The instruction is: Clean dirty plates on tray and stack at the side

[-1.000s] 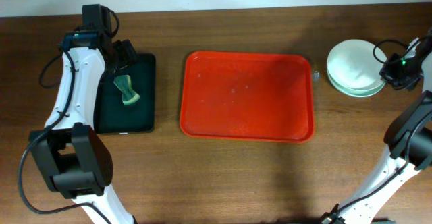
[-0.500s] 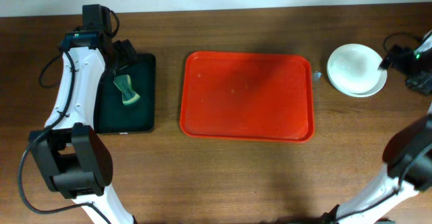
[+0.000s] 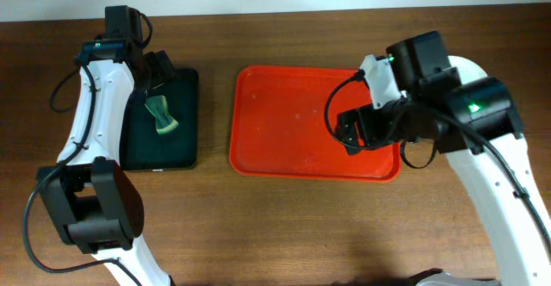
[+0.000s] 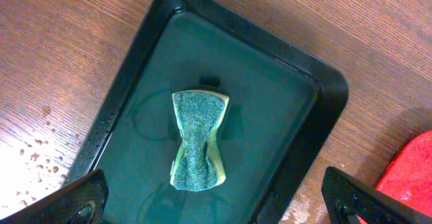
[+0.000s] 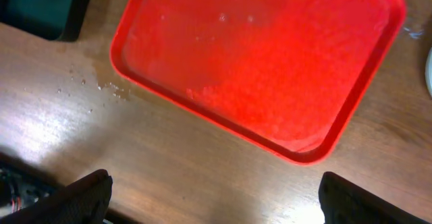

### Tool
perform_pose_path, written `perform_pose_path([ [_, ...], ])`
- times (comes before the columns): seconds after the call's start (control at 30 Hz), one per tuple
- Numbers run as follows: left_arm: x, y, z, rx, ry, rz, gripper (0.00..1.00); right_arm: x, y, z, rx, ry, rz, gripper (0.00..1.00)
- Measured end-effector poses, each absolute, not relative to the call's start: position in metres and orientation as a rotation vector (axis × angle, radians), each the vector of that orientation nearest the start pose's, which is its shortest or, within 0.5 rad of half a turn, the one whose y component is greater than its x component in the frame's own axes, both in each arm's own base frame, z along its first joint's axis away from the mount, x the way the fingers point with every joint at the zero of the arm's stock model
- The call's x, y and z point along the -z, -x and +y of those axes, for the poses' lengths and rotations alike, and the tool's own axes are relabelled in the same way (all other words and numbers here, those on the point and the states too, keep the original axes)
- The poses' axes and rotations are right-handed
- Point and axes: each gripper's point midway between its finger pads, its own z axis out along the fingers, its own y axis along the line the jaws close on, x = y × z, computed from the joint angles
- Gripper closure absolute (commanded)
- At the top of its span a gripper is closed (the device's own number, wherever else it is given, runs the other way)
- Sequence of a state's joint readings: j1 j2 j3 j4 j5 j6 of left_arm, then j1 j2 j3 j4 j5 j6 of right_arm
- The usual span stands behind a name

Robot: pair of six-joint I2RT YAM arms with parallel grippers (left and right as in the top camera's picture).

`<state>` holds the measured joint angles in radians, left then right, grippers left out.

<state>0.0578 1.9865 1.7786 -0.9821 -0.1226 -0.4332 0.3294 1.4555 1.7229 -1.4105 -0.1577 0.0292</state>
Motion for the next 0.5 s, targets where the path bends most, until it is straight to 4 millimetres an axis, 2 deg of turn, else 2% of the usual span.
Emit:
perform_pose_path([
  [0.07,-0.136,-0.468,0.048,-0.066,0.699,2.654,0.01,-0.271,-0.286,0.132,-0.321,0.481,2.711,0.02],
  [0.2,-0.136,-0.468,0.048,-0.066,0.698,2.654,0.01,-0.269,-0.287,0.133,-0.319,0.481,2.716,0.02],
  [0.4,-0.136,-0.468,0.048,-0.066,0.698,2.654,0.01,-0.259,-0.283,0.123,-0.252,0.477,2.755,0.02],
  [0.5,-0.136,-0.468,0.048,-0.067,0.698,2.653,0.01,-0.253,-0.29,0.117,-0.207,0.451,2.644,0.02],
])
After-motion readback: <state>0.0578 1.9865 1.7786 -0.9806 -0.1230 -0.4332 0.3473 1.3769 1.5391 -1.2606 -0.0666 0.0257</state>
